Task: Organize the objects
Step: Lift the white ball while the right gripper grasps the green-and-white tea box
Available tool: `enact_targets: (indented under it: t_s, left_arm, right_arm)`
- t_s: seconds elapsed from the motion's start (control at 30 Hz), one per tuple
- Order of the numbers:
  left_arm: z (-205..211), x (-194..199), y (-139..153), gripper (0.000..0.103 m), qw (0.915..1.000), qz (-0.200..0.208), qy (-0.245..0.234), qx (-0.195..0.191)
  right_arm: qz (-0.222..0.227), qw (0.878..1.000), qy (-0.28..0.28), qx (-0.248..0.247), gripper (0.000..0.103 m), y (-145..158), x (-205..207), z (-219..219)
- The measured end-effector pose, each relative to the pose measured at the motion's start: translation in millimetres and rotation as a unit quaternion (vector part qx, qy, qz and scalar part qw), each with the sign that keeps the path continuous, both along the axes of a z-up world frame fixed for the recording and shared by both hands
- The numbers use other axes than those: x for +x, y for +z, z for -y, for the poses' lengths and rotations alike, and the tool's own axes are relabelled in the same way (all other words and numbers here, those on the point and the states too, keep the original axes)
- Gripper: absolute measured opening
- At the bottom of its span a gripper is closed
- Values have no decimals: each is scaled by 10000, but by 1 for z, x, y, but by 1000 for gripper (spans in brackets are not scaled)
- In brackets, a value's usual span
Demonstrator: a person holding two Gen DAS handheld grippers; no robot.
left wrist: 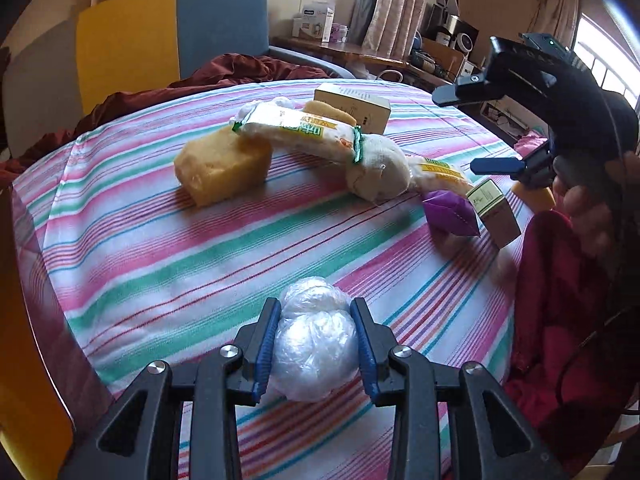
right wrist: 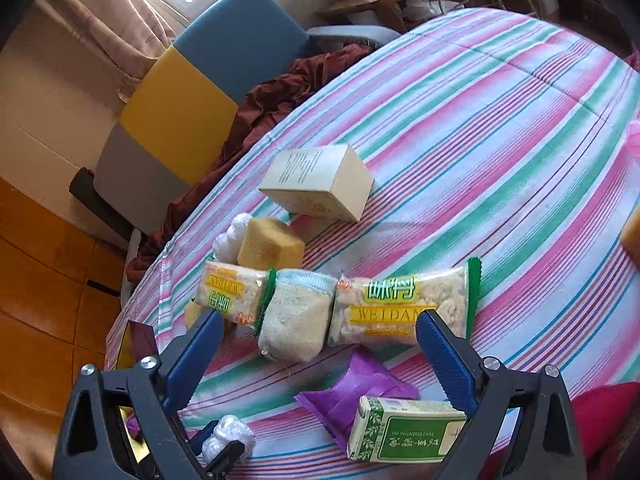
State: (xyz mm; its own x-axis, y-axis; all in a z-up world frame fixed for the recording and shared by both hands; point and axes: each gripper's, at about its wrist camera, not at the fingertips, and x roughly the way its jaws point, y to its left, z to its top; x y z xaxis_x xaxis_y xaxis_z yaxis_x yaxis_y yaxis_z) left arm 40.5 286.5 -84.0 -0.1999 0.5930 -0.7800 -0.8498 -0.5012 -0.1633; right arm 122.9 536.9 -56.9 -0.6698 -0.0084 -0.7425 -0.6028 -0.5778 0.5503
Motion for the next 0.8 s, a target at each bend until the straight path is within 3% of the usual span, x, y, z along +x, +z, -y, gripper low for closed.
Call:
enact_targets:
  t_s: [0.17,0.27,0.37,0.47,0.63,0.73,0.77,0.8]
  left_arm:
    - [3,-7,-4,35,9998,152,51,84]
    - [3,-6,-5,36,9997,213,75,135]
    - [0,-7,-6,36,9994,289,82,183]
    - [0,-7,-6,36,9993,305,103,200]
    - [-1,-7,-7,36,9993,311,109,196]
    - [-2,-7,-8,36,9993,306,121,193]
    - [-4,-7,-8,36,9993,298,125,189]
    - [-4,-7,-8,36,9993,287,127,186]
  right_arm:
    - [382,9960,775,240,98,14,-5,16]
    - [773,9863,1376,489,98,21,-5,23]
    - [1265,9667,1995,986,98,23,-3,36]
    - [1779,9367,2620,1496,98,16,-2,50]
    - [2369,9002,3047,2016,93,-2,-9,58]
    - [2487,8913,3182,2063,76,-17,-14,57]
    - [2543,8879,3262,2012,46,-22,-15,57]
    - [2602,8848,3277,2051,38,-24,-15,57]
